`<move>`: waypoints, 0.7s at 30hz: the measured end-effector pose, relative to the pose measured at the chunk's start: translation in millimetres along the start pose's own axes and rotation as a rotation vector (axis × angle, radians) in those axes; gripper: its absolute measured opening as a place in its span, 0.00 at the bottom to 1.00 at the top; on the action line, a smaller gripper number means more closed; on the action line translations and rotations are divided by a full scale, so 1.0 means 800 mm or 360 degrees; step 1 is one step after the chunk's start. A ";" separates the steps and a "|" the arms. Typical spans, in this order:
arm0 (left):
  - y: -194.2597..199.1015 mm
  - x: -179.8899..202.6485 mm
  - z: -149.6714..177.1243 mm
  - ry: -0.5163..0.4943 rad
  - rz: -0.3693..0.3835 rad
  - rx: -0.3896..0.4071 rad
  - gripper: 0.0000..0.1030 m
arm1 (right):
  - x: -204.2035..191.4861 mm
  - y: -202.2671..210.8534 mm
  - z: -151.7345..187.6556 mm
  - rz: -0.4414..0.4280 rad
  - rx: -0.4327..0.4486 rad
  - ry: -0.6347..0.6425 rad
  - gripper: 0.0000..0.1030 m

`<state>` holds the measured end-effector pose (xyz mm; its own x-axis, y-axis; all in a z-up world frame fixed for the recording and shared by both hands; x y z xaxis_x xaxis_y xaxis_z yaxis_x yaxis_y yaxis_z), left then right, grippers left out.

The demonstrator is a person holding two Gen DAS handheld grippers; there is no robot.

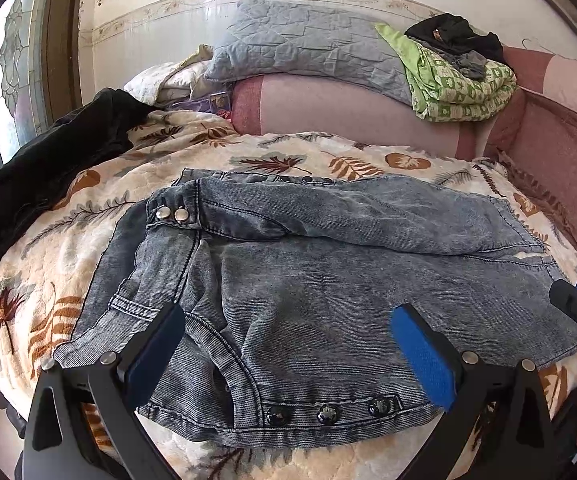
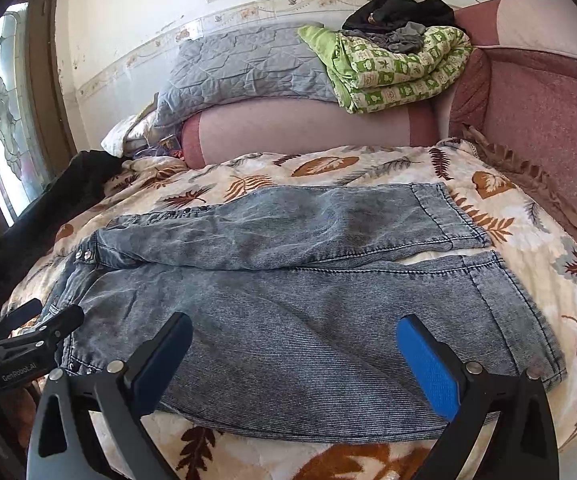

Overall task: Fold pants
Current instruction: 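Move both tools over the flat blue jeans toward the leg hems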

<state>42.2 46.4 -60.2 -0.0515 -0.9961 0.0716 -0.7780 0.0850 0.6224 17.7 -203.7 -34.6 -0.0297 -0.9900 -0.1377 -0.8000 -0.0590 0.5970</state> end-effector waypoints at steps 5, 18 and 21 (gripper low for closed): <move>0.000 -0.009 0.000 0.0092 -0.0009 0.0015 1.00 | -0.001 0.000 0.000 0.0003 -0.0002 0.0007 1.00; -0.008 -0.012 0.005 0.0092 -0.0103 0.0001 1.00 | 0.008 0.005 -0.003 -0.0036 0.0019 -0.0059 1.00; -0.009 -0.004 0.006 0.0024 -0.0107 -0.0007 1.00 | 0.008 0.004 -0.003 -0.0041 0.0017 -0.0065 1.00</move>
<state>44.8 48.7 -69.0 0.0101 -0.9991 0.0411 -0.7767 0.0181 0.6297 16.6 -210.9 -31.5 -0.0332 -0.9821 -0.1856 -0.8071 -0.0832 0.5846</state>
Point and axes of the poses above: each gripper's, at about its wrist camera, not at the fingertips, and y roughly against the way its jaws point, x to its right, z to its underside, the point moved 3 cm from there along -y, roughly the way its jaws point, and after that the axes turned 2 degrees about z, right-handed, at the moved point
